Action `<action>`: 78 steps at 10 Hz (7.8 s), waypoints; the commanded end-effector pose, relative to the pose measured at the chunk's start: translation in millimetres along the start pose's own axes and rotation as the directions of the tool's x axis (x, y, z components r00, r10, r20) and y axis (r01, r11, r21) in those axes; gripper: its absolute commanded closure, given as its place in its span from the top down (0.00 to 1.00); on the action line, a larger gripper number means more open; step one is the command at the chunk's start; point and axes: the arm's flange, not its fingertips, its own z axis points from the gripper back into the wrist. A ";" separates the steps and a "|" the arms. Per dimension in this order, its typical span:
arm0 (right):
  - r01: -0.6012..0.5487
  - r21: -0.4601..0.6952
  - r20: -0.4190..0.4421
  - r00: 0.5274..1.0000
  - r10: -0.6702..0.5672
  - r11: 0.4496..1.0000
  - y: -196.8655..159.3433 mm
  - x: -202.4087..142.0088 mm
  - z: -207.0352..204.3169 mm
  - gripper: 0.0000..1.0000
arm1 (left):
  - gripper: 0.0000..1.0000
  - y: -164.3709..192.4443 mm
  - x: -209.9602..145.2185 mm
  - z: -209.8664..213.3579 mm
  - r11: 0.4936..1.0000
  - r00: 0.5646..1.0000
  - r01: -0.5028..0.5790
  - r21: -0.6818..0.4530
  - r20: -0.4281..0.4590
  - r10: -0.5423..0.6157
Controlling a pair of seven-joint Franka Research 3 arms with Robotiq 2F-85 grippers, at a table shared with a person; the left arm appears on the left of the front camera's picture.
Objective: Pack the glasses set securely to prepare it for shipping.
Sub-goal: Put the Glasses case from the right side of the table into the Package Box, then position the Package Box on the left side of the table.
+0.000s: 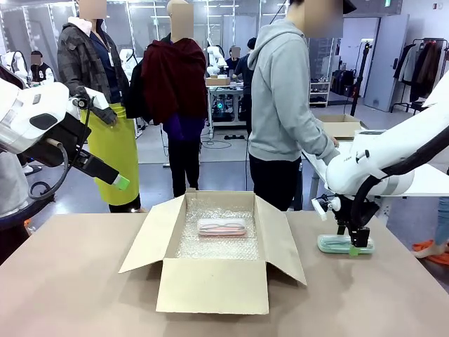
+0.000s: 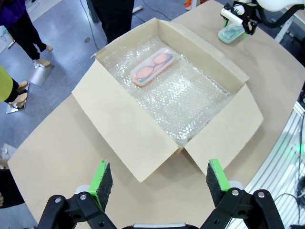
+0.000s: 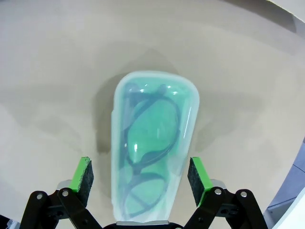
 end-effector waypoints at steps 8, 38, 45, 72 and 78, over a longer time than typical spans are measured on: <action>0.048 -0.036 -0.013 0.999 -0.049 0.998 -1.1 4.5 4.4 0.43 | 1.00 2.0 -0.1 1.6 1.000 1.000 0.006 -0.001 0.007 -0.006; 0.100 0.125 0.039 0.994 -0.105 0.987 20.0 354.8 22.1 0.15 | 1.00 2.0 -0.1 1.6 1.000 1.000 0.006 -0.001 0.007 -0.006; 0.083 0.141 0.018 0.996 -0.086 0.987 16.8 348.7 20.4 1.00 | 1.00 2.0 -0.1 1.6 1.000 1.000 0.006 -0.001 0.007 -0.006; 0.299 0.039 0.099 0.948 -0.302 0.953 60.1 271.4 120.2 1.00 | 1.00 2.0 -0.1 1.6 1.000 1.000 0.006 -0.001 0.007 -0.006; 0.711 0.043 0.288 0.664 -0.690 0.702 139.9 114.2 166.5 1.00 | 1.00 2.0 -0.1 1.6 1.000 1.000 0.006 -0.001 0.007 -0.006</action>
